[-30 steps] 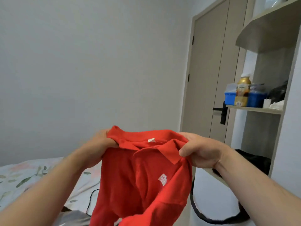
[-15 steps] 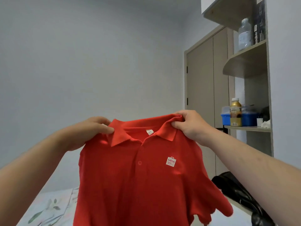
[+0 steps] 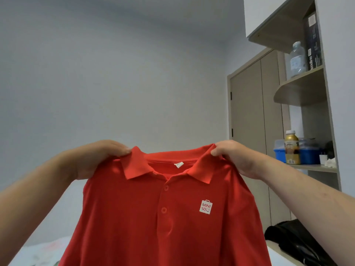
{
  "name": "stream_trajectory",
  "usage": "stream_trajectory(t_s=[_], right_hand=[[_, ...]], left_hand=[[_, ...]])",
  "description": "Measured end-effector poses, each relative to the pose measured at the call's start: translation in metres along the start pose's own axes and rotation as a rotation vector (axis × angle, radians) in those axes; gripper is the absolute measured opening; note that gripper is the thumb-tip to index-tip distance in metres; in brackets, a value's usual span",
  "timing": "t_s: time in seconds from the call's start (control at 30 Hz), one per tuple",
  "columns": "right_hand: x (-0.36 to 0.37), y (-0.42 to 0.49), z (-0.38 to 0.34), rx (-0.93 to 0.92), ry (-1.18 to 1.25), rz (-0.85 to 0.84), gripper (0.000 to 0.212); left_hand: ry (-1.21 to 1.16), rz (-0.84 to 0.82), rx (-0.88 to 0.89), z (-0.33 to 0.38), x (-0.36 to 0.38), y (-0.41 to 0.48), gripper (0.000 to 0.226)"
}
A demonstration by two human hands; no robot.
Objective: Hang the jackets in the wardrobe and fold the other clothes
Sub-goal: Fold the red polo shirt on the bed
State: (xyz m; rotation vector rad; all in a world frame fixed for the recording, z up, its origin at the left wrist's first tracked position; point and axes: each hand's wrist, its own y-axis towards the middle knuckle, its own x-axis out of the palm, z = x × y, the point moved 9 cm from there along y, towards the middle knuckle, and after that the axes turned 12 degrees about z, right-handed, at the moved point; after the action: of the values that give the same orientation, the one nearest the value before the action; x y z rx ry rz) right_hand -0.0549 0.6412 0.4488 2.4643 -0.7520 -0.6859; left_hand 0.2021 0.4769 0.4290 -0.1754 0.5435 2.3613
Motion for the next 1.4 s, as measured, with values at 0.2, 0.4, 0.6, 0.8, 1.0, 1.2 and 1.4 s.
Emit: stream_trajectory(t_s=[0.2,0.4,0.6,0.8,1.0,1.2,1.4], right_hand=[[0.016,0.002,0.008,0.048,0.187,-0.092,0.025],[0.018,0.004,0.02,0.055,0.048,-0.008,0.027],[0.018,-0.001,0.013,-0.009,-0.1,0.046,0.016],[0.013,-0.012,0.011,0.066,-0.155,-0.098,0.021],[0.026,-0.001,0.026,0.128,-0.043,-0.146,0.027],[0.074,-0.001,0.114,0.169,-0.187,-0.201,0.018],[0.134,-0.02,0.246,0.281,-0.374,-0.34,0.026]], left_hand=[[-0.023,-0.048,0.11,0.009,0.013,-0.006,0.036],[0.046,0.07,0.115,0.003,0.018,-0.003,0.035],[0.184,0.192,0.158,0.009,0.018,-0.003,0.053],[0.205,-0.024,0.059,0.011,0.011,-0.025,0.043],[0.077,-0.058,-0.001,-0.005,0.007,-0.021,0.037],[0.204,-0.013,-0.112,-0.104,0.006,0.003,0.022],[0.572,0.132,-0.12,-0.241,0.022,0.013,0.019]])
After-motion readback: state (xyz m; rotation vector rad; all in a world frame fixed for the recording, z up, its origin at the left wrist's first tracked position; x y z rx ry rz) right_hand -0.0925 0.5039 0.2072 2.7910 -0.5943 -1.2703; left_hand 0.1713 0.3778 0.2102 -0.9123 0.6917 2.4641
